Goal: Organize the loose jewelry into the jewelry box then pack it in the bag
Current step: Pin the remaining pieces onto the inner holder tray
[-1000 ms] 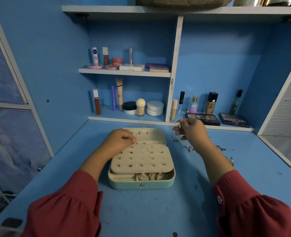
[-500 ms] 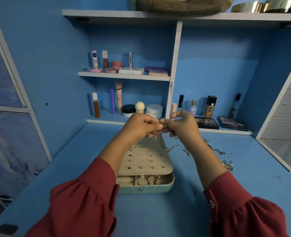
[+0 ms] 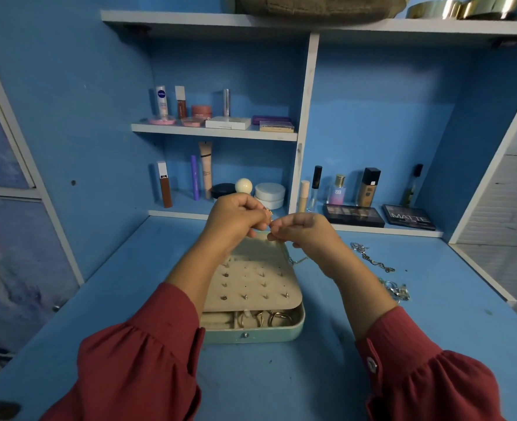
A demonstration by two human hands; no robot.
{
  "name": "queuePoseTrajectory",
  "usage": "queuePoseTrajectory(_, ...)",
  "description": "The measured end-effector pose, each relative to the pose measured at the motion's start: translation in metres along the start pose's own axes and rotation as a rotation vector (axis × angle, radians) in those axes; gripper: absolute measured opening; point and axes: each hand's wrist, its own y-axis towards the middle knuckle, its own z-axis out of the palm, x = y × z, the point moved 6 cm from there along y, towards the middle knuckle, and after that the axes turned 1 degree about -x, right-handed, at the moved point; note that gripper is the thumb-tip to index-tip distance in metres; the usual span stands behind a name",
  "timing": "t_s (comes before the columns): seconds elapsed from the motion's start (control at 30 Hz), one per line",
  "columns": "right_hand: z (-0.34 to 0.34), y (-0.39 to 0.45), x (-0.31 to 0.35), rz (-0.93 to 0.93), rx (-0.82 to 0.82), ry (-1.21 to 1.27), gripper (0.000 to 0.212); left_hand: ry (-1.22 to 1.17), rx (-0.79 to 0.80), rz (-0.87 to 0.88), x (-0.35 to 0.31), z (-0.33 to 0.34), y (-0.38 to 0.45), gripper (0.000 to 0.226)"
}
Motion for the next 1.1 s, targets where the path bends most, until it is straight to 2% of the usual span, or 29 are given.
queuePoseTrajectory(0.4,-0.001,0.001,-0.001,-0.01,-0.001,0.057,0.008,-0.24,-0.028,-0.062,0.006,-0.023,0.0,0.001)
queuePoseTrajectory(0.7,-0.004,0.004,-0.003,-0.052,-0.063,0.055,0.015,-0.229,-0.007,-0.018,0.009,-0.025,-0.003,0.004)
queuePoseTrajectory(0.9,-0.005,0.006,-0.007,-0.037,-0.075,0.246,0.006,-0.289,-0.044,-0.041,0.015,-0.031,-0.003,0.007)
queuePoseTrajectory(0.97,-0.006,0.006,-0.01,-0.007,-0.044,0.282,0.01,-0.341,-0.069,-0.044,0.017,-0.036,-0.001,0.008)
queuePoseTrajectory(1.1,-0.018,0.006,-0.012,-0.017,-0.028,0.088,0.011,-0.45,-0.141,-0.04,0.022,-0.053,0.002,0.011)
